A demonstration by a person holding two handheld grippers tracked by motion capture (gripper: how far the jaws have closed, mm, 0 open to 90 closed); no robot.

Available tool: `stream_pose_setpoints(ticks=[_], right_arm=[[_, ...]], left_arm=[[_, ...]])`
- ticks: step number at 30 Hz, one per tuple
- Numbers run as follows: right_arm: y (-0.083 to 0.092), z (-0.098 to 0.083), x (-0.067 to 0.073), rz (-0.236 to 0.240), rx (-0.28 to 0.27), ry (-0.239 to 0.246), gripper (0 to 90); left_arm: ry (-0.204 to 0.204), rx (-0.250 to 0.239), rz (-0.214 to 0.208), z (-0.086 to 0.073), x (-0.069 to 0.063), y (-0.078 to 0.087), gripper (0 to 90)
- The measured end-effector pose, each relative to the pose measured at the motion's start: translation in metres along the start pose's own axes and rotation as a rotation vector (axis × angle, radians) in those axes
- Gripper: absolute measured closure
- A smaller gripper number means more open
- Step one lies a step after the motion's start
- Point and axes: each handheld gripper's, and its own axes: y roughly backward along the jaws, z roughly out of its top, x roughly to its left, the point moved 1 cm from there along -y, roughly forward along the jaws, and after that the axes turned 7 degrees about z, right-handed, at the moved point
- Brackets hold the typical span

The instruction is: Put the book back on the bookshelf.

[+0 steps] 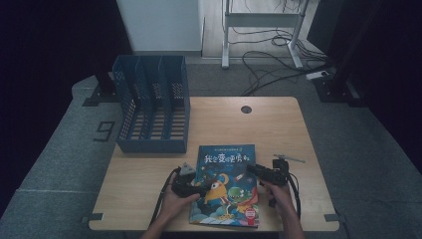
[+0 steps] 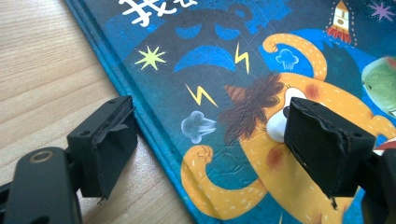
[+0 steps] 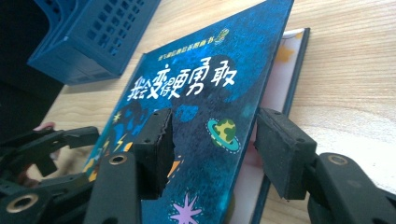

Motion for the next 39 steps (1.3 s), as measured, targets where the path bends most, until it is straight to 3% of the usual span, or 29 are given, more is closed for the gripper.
stream_pose_setpoints(ticks=[1,3,4,9,12,15,23,31,39], right_arm=[[0.001,0.000,0.000,0.007,0.004,-0.002,47.3],[-0.002,-0.001,0.002,0.097,0.034,-0.024,47.4],[-0.004,-0.001,0.005,0.105,0.036,-0.019,47.5],[-0.013,-0.001,0.017,-0.021,0.023,0.106,47.4],[-0.015,-0.001,0.015,-0.042,0.015,0.125,47.4],[-0.018,0.001,0.011,-0.026,0.011,0.136,48.3],[-0.018,0.006,0.003,0.050,-0.004,0.082,56.6],[-0.014,0.009,0.005,0.072,-0.015,0.072,60.9],[-0.007,0.012,0.007,0.099,-0.040,0.059,66.4]], left_arm=[[0.007,-0.001,-0.008,0.000,0.001,0.000,16.7],[0.028,-0.002,-0.029,0.000,0.004,0.001,16.6],[0.033,-0.001,-0.036,0.000,0.004,0.001,16.7],[0.030,-0.001,-0.038,0.000,0.005,0.001,17.0],[0.025,0.000,-0.034,0.000,0.004,0.001,17.0],[0.022,0.001,-0.036,0.000,0.005,0.001,17.0],[0.031,0.002,-0.049,0.000,0.006,0.002,17.0],[0.041,0.007,-0.066,0.000,0.007,0.004,17.0],[0.009,0.009,-0.060,-0.001,0.004,0.009,18.0]])
